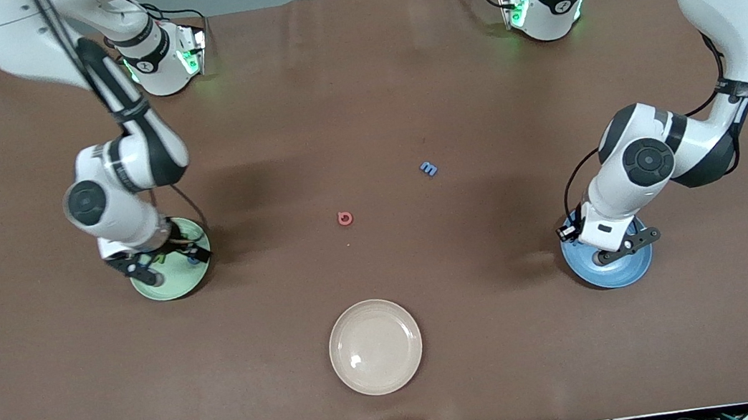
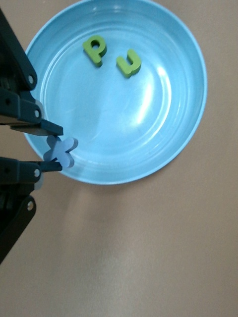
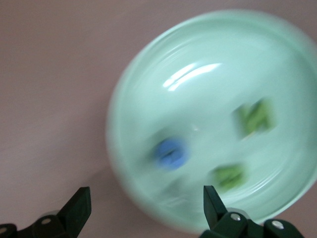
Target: Sort upper and lower case letters into plates
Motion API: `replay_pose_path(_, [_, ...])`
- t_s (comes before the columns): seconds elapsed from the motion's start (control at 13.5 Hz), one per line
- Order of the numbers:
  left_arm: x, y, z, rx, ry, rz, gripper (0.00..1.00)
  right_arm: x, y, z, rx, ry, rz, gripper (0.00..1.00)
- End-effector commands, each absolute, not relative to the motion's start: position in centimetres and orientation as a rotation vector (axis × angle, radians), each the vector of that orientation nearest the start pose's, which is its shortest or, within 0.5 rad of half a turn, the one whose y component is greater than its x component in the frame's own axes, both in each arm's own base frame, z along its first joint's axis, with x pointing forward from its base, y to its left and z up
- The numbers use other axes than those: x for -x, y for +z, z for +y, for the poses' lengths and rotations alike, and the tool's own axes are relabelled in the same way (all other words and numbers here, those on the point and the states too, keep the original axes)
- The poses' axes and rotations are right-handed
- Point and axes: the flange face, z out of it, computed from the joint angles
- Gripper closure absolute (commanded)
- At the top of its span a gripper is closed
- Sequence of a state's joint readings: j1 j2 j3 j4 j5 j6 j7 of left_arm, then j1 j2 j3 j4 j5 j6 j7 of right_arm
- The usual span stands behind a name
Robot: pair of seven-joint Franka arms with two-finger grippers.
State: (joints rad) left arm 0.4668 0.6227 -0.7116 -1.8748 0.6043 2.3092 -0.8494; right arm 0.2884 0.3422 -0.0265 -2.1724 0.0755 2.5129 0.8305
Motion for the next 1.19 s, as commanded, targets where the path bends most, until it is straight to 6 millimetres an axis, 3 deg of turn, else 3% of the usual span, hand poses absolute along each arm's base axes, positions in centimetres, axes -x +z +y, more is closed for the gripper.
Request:
replay_pose_path(0.0, [-62.1,24.9,-10.2,3.060,-0.068,-0.379,0.97,-54.7,23.3,23.2,2.885,0.037,1.182,0.00])
replay_pose_path(0.15, [-62.1,24.6,-10.0,3.059,-0.060,-0.375,0.97,-54.5,22.9,28.5,2.836,0.049,1.316,0.00])
replay_pose_path(0.37, [-62.2,24.2,-9.4,3.059,-0.054,-0.381,0.97,-53.2,21.3,34.2,2.758,0.043,1.467,0.00])
replay_pose_path(0.45, [-62.3,24.2,-9.3,3.055,-0.062,-0.371,0.97,-52.9,20.7,35.8,2.736,0.041,1.511,0.00])
replay_pose_path(0.67, [-62.6,22.2,-6.1,3.017,-0.088,-0.323,0.97,-53.3,19.0,39.8,2.636,0.028,1.656,0.01])
replay_pose_path(0.74, [-62.6,21.6,-5.4,3.012,-0.085,-0.319,0.92,-53.3,18.9,40.7,2.608,0.025,1.691,0.02])
replay_pose_path(0.82, [-62.7,21.6,-5.2,3.009,-0.089,-0.320,0.73,-52.8,18.9,41.4,2.594,0.025,1.710,0.03])
replay_pose_path(0.89, [-62.7,21.8,-5.1,3.008,-0.093,-0.324,0.28,-52.7,18.9,41.4,2.573,0.029,1.747,0.05])
replay_pose_path(0.97, [-62.7,22.0,-5.1,3.005,-0.098,-0.326,0.01,-52.6,18.7,41.6,2.551,0.030,1.785,0.06])
replay_pose_path(1.12, [-62.7,22.7,-5.5,2.997,-0.108,-0.343,0.00,-52.3,18.6,41.9,2.504,0.029,1.851,0.10])
